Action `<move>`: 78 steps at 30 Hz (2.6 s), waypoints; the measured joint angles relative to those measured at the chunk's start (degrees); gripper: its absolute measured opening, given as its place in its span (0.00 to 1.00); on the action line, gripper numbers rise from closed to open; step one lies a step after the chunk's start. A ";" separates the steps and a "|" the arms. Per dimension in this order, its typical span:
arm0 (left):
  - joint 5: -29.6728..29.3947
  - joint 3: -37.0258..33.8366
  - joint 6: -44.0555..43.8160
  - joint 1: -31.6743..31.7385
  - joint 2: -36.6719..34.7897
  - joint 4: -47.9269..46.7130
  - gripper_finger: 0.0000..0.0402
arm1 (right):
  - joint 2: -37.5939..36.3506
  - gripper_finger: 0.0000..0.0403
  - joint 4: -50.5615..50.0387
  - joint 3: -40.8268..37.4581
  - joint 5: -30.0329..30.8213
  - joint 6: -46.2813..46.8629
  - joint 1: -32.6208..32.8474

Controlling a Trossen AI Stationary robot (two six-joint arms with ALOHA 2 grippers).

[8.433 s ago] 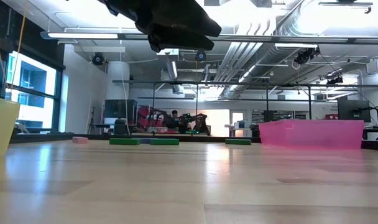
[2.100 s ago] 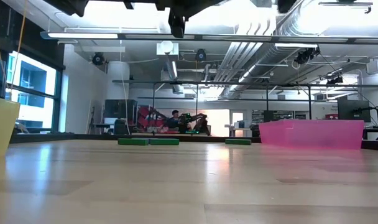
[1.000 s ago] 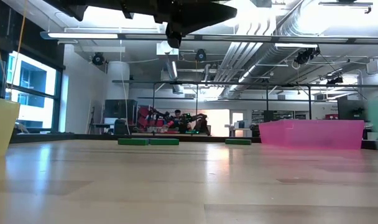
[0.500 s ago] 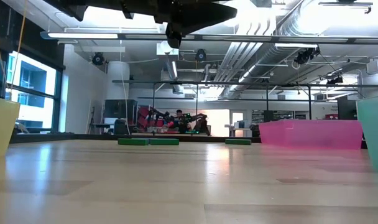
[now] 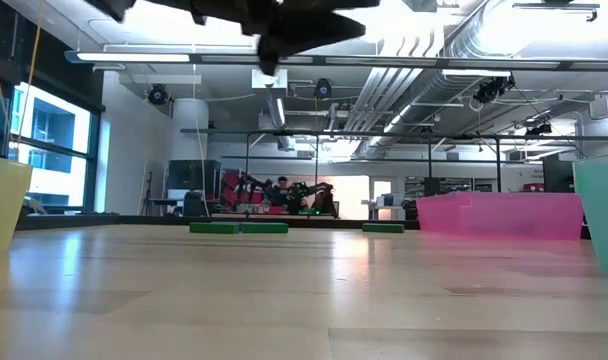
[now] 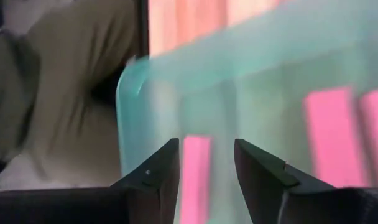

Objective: Sort blocks
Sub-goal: Put the green block into the pink bin

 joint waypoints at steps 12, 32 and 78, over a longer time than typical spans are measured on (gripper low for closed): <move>-10.91 0.03 -17.47 8.58 -17.03 -47.67 0.37 | -8.13 0.34 2.14 0.00 32.16 -19.90 1.34; 6.63 0.01 4.93 30.90 -5.96 -62.96 0.56 | -9.10 0.34 17.08 0.04 34.59 -42.36 -5.59; 19.15 -0.23 6.66 15.34 -3.67 -30.86 0.16 | 7.69 0.34 23.41 -0.46 40.01 -34.75 -10.59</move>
